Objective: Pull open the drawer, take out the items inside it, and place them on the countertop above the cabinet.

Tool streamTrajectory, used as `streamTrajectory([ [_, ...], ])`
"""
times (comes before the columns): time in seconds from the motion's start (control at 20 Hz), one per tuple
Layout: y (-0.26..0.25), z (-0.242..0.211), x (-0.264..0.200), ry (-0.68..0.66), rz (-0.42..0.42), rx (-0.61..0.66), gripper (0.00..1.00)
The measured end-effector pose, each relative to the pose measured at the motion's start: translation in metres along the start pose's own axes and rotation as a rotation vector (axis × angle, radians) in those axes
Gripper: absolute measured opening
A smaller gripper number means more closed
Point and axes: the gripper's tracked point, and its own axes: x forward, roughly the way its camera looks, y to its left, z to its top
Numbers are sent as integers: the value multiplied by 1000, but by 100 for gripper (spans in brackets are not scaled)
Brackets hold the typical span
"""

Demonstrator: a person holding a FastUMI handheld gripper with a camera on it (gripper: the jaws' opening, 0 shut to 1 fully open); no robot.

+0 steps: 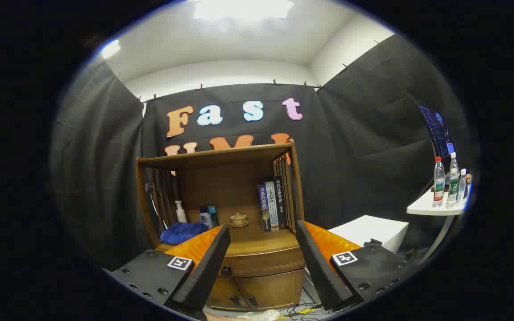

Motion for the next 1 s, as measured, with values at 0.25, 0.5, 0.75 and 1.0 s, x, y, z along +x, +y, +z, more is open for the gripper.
streamTrajectory([
  [0.25,-3,-1,-2,6,-7,-4,98],
  [0.5,-5,-4,-3,14,-10,-4,98],
  [0.75,-5,-4,-5,13,-7,1,98],
  [1.0,-9,-7,-5,18,-10,-1,98],
])
